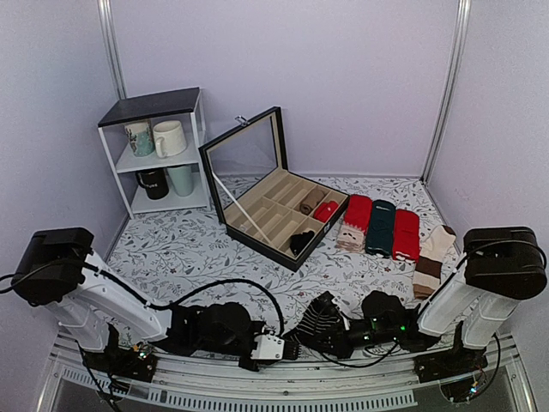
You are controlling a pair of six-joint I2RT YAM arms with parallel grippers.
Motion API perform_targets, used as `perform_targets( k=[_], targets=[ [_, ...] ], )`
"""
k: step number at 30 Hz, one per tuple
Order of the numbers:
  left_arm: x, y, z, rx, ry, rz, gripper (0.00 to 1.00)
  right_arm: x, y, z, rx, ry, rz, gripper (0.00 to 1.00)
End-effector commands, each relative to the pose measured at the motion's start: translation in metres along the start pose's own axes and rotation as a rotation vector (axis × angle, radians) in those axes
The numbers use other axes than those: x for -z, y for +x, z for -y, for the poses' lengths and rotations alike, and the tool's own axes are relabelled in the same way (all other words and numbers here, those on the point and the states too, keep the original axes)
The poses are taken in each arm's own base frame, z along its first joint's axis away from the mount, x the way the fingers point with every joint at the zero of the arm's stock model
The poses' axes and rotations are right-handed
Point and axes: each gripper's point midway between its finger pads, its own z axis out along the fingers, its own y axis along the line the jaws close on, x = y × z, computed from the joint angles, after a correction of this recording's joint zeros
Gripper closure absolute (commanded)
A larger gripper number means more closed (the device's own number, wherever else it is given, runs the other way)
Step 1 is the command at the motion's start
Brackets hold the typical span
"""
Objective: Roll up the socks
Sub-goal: Roll the sock at the corner of the board.
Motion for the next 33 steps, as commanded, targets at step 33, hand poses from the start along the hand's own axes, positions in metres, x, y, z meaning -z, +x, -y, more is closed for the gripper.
perform_targets(
  k=[33],
  targets=[
    [-0.042,0.02,-0.018,-0.153,-0.086,-0.126,0.6,0.018,0.092,0.052,-0.136,0.193,-0.354,0.97]
  ],
)
